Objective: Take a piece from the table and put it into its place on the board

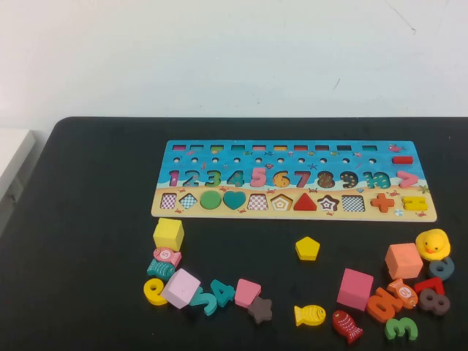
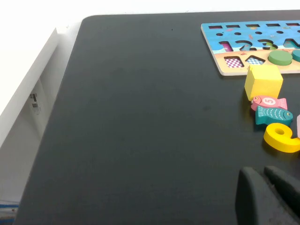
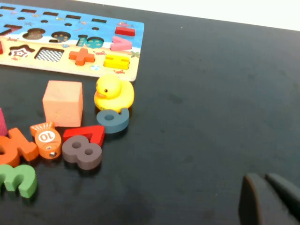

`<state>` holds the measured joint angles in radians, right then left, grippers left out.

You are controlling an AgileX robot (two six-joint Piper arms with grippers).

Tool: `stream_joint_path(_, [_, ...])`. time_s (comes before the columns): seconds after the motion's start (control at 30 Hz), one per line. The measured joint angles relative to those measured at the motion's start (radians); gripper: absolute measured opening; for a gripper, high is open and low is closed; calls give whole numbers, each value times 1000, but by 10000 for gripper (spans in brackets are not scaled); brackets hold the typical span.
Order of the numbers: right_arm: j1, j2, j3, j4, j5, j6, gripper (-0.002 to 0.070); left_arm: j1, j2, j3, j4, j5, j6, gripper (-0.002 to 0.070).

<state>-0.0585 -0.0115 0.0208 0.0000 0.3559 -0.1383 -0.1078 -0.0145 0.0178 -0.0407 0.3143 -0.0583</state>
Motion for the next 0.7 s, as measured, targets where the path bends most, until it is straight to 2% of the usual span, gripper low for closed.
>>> stream_joint_path(0.7, [0,0,0,0,0,0,18,0,0,0,0,0,0,-1])
